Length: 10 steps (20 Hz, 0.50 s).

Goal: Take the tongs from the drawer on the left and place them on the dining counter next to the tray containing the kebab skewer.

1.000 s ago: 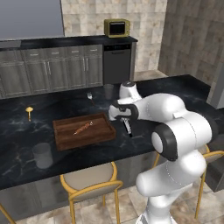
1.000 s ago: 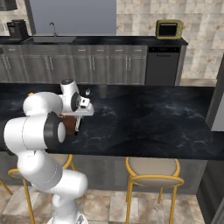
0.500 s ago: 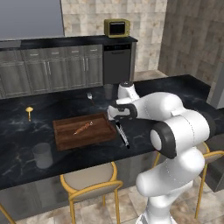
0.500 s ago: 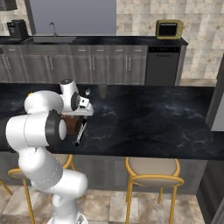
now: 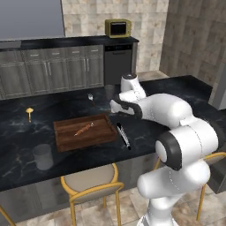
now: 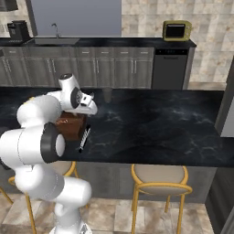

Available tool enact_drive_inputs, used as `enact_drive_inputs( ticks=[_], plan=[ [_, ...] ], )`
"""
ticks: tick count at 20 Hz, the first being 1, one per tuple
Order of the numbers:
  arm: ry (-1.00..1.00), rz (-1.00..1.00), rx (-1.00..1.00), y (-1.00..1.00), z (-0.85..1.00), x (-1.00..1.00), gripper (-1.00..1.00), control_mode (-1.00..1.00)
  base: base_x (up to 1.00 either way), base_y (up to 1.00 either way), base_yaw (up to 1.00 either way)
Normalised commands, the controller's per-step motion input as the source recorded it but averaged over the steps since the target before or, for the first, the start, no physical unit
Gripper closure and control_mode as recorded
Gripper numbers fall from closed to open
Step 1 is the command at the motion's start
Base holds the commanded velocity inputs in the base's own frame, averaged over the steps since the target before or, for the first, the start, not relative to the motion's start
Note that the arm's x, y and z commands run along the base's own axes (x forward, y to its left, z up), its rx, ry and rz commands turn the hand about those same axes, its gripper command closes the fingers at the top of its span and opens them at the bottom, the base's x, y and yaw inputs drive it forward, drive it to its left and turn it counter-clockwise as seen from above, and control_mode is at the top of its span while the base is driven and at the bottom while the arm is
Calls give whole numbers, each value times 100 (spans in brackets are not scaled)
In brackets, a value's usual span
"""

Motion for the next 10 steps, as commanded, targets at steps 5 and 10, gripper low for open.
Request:
enact_drive_inputs(
  ticks=[5,10],
  plan=[
    [-26,-9,0,0,89,-68,-100,-100,0,0,0],
    [-21,-3,0,-6,94,-51,-100,-100,0,0,0]
  ],
)
